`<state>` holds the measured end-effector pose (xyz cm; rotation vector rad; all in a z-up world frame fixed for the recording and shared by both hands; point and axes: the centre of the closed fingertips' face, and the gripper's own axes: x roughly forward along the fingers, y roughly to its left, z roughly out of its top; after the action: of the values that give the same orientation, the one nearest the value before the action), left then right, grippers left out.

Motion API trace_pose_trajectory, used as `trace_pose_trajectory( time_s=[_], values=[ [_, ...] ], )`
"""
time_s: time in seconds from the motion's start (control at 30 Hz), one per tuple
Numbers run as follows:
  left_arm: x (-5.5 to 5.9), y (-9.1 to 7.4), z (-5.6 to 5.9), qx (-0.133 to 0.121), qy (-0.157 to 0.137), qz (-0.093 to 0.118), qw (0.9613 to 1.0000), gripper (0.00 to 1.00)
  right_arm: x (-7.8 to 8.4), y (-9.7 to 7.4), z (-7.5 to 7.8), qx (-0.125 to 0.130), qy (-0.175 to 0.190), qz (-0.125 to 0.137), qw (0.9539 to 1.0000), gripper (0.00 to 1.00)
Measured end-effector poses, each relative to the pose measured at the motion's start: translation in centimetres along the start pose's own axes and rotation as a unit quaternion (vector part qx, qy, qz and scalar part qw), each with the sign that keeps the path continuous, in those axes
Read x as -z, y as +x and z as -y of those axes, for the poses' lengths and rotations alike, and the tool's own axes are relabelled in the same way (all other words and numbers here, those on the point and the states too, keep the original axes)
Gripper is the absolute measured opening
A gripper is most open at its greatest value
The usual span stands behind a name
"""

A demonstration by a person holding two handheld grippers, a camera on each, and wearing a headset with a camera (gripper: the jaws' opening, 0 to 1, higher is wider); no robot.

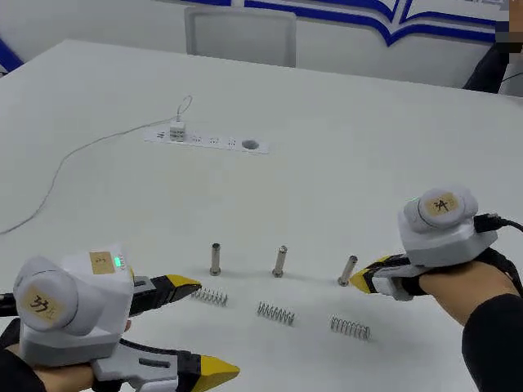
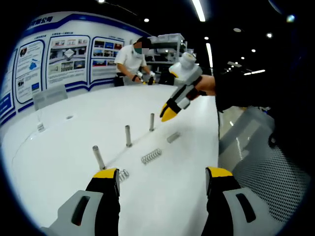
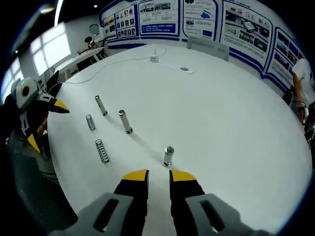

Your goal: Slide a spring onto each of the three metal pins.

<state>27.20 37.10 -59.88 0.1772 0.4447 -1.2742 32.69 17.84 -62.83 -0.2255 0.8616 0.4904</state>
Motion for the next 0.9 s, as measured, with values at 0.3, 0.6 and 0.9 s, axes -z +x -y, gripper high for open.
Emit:
trace_pose_trajectory(
  time_s=[0.3,0.6,0.9],
  values=[
    [0.5,0.4,0.6,0.013,0.003,-0.013,0.9998,0.73,0.8,-0.4,-3.9,-0.066,-0.099,-0.018,0.9927,0.19],
    [0.6,0.2,0.4,0.009,0.005,-0.013,0.9999,0.73,2.2,1.5,-5.8,-0.107,-0.208,-0.093,0.9679,0.18],
    [0.4,-0.1,-0.2,-0.001,-0.001,-0.006,1.0000,0.73,2.6,2.7,-6.2,-0.129,-0.265,-0.139,0.9455,0.15]
  ],
)
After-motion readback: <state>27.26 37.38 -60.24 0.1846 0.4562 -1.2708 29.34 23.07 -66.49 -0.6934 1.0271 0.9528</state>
